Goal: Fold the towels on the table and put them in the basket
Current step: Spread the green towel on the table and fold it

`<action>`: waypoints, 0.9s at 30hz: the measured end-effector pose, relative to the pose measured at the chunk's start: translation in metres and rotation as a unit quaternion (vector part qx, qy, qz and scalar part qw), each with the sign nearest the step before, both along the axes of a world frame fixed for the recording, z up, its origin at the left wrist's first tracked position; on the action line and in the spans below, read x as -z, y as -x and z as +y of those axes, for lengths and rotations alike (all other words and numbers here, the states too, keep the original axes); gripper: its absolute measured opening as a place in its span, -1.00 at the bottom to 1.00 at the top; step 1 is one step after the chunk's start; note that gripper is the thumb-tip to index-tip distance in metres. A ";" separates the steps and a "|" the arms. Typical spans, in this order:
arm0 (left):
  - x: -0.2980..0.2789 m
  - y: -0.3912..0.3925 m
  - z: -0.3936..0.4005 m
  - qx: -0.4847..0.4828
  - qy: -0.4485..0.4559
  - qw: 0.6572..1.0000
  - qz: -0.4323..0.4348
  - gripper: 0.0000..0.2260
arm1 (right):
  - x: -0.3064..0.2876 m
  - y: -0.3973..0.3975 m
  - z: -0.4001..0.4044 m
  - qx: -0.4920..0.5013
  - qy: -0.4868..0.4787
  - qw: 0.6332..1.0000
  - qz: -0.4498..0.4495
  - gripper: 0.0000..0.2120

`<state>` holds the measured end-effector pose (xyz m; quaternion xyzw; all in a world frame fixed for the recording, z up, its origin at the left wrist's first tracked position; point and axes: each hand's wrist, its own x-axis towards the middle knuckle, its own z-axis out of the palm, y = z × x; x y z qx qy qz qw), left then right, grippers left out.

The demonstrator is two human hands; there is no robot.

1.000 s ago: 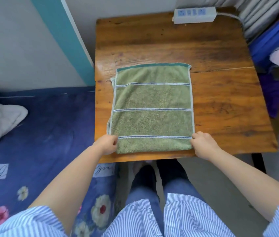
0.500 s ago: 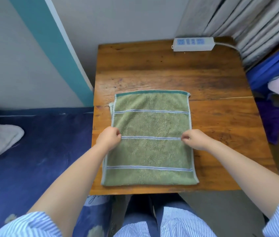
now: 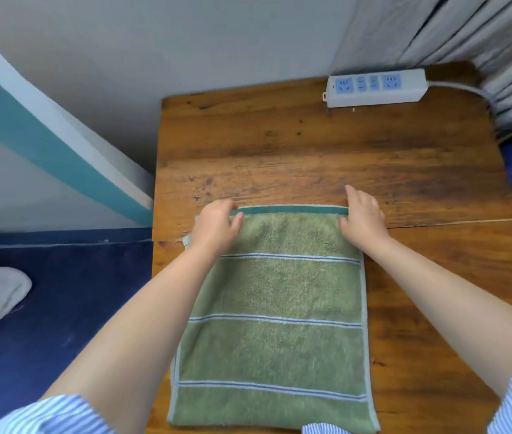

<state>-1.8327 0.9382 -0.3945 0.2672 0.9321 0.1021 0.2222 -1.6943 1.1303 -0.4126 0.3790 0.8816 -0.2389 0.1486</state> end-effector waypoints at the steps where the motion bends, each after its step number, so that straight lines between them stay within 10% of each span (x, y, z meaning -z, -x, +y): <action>1: 0.004 0.001 0.003 0.006 0.004 1.000 0.000 -0.68 | 0.003 0.000 0.000 0.010 -0.001 1.000 0.000 -0.42; 13: 0.028 0.012 0.013 0.107 0.140 0.984 0.035 -0.73 | -0.017 -0.029 -0.001 -0.003 0.001 0.998 0.061 -0.68; 25: -0.020 0.002 -0.075 0.208 0.049 0.977 -0.019 -0.97 | -0.033 -0.014 -0.008 -0.096 -0.015 0.995 0.003 -0.73; 27: -0.021 0.002 -0.086 0.172 0.064 0.982 -0.040 -0.75 | -0.032 -0.004 -0.012 -0.106 -0.031 0.994 -0.013 -0.74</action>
